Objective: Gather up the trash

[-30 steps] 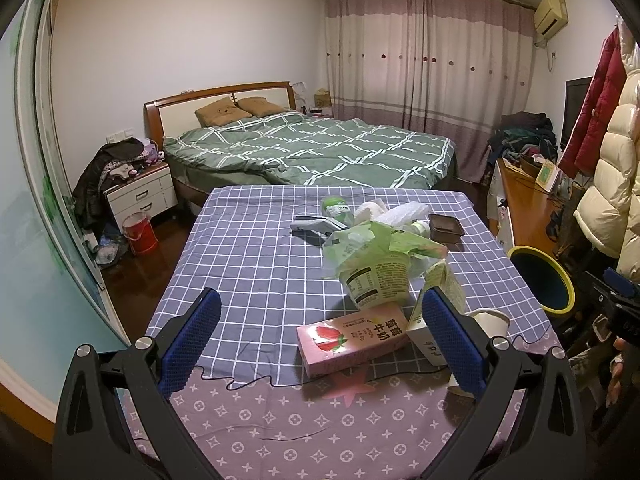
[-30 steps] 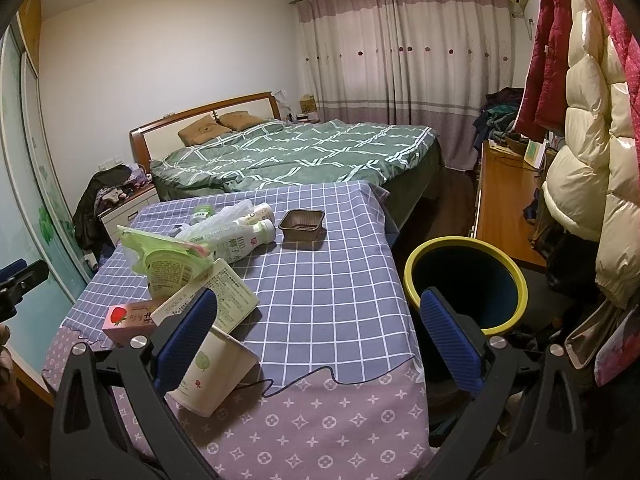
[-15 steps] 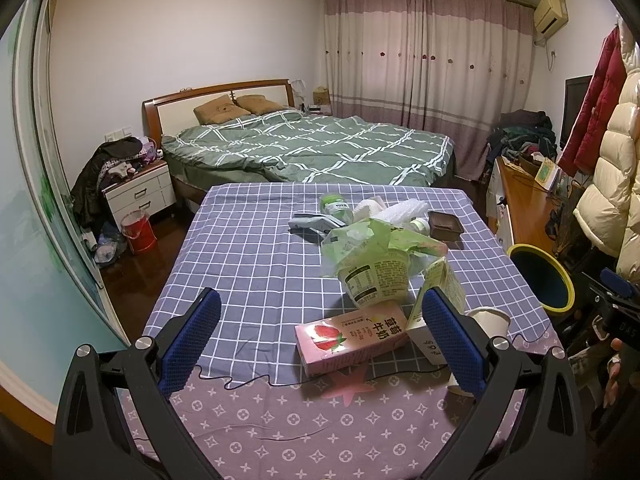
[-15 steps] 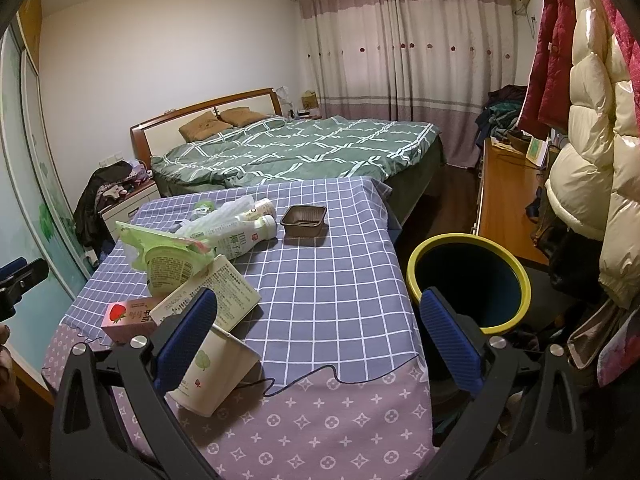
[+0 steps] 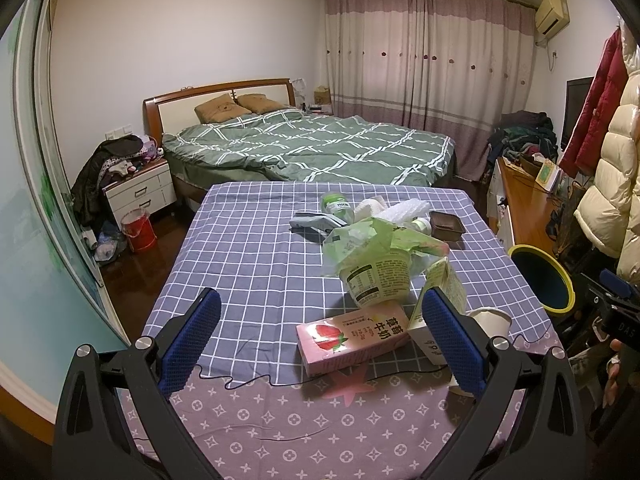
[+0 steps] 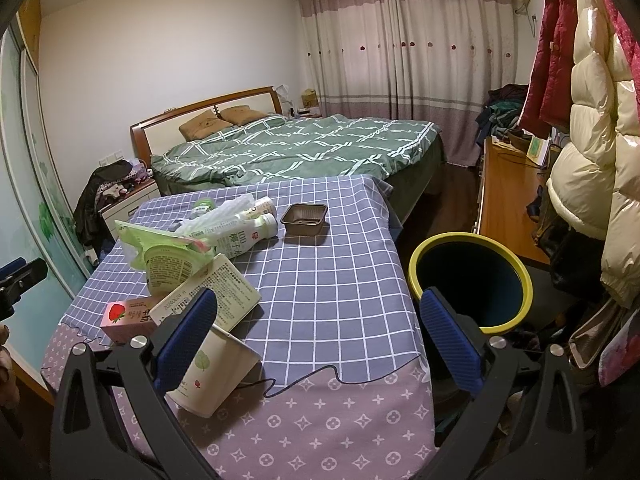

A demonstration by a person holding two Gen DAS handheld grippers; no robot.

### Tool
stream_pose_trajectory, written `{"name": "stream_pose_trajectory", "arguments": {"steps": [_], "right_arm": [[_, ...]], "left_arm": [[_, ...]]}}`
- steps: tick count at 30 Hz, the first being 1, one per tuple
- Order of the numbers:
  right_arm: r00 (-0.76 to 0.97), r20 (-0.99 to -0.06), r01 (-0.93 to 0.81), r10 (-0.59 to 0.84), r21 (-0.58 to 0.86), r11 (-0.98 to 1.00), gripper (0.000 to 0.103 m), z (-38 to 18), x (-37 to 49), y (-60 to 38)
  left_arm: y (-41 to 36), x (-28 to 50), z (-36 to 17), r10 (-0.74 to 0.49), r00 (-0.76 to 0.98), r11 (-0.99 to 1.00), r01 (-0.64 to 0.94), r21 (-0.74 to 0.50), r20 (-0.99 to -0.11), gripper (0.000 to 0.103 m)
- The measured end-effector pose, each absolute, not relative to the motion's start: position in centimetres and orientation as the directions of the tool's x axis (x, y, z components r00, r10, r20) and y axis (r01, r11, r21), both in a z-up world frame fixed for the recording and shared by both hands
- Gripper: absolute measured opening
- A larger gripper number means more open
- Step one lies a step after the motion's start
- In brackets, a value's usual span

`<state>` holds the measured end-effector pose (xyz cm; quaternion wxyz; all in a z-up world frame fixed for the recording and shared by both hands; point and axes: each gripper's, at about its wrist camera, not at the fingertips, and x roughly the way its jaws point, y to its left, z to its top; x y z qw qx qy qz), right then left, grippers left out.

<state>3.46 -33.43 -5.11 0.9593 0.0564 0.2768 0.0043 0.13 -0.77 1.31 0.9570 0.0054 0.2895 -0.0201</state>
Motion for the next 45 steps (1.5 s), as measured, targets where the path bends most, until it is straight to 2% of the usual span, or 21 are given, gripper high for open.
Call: {"name": "stream_pose_trajectory", "arguments": {"steps": [21, 30, 34, 37, 39, 42, 45], "right_arm": [[0.843, -0.536, 0.020, 0.043, 0.111, 0.994, 0.097, -5.2, 3.5, -33.4], [0.807, -0.580, -0.039, 0.109, 0.132, 0.991, 0.097, -6.5, 5.7, -32.3], [0.796, -0.578, -0.118, 0.177, 0.138, 0.983, 0.097, -6.5, 7.4, -30.4], [0.781, -0.579, -0.206, 0.235, 0.116, 0.972, 0.089, -6.2, 8.9, -28.1], [0.758, -0.592, -0.263, 0.276, 0.111, 0.959, 0.080, -6.1, 10.2, -26.5], [0.709, -0.615, -0.358, 0.344, 0.106, 0.928, 0.074, -5.8, 12.5, -23.8], [0.690, -0.621, -0.425, 0.372, 0.068, 0.903, 0.073, -5.6, 14.2, -20.9]], "left_arm": [[-0.6, 0.6, 0.8, -0.038, 0.828, 0.999, 0.042, -0.006, -0.560, 0.099], [1.0, 1.6, -0.1, -0.022, 0.827, 1.000, 0.007, -0.029, -0.562, 0.099], [1.5, 2.5, -1.0, -0.026, 0.820, 0.999, 0.006, -0.037, -0.572, 0.099], [1.7, 2.9, -1.4, -0.031, 0.816, 0.999, 0.010, -0.040, -0.577, 0.099], [1.8, 3.1, -1.5, -0.028, 0.817, 0.999, 0.007, -0.038, -0.576, 0.099], [2.5, 3.4, -1.6, -0.011, 0.823, 0.999, -0.010, -0.034, -0.568, 0.099], [3.2, 3.6, -1.7, 0.005, 0.827, 0.999, -0.027, -0.032, -0.562, 0.099]]}}
